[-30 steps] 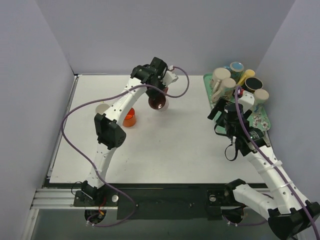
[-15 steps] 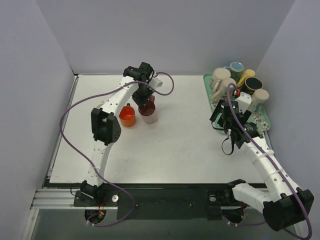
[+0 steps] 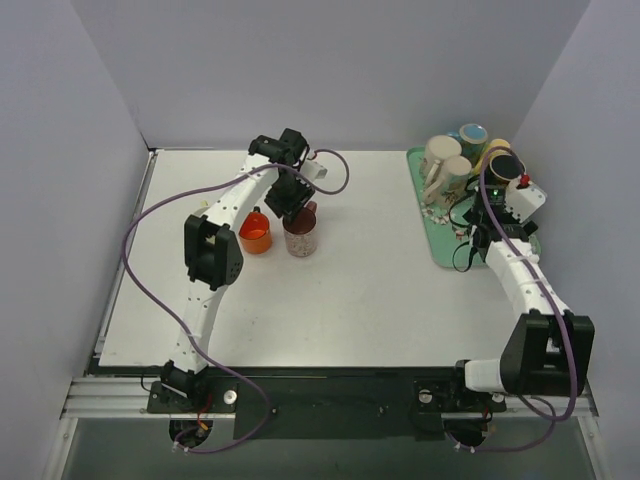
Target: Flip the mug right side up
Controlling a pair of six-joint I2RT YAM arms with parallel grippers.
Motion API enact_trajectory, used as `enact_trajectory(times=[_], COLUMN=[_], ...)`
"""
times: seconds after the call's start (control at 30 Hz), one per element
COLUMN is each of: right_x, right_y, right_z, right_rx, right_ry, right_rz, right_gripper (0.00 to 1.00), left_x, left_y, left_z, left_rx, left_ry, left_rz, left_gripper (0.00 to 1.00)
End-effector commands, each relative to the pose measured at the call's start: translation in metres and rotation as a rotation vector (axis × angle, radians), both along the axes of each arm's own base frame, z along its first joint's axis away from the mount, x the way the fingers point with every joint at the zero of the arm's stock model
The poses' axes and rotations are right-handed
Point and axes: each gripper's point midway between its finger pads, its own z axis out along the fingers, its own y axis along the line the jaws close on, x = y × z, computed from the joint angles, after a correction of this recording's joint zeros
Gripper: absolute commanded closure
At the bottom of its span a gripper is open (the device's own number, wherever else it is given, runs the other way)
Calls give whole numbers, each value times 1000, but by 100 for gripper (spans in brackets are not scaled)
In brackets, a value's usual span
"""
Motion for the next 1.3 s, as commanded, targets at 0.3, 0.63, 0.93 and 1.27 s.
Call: enact_trajectory(times=[0.3, 0.63, 0.93, 1.27], right_x=[77, 106, 94, 54], right_y=[-45, -59, -82, -94], right_z=[-30, -58, -72, -78], right_rx=[33, 70, 37, 29], right_ry=[54, 129, 220, 273], right_rz=[-109, -157, -286, -257], right_gripper=[31, 30, 35, 48], left_x=[-4, -30, -50, -57], left_y=[2, 8, -3, -12], left_z=[122, 148, 140, 148], left_rx=[-177, -268, -349, -403], left_ry=[-249, -321, -236, -217], left_rz=[-58, -96, -142, -157], left_gripper=[35, 34, 34, 34])
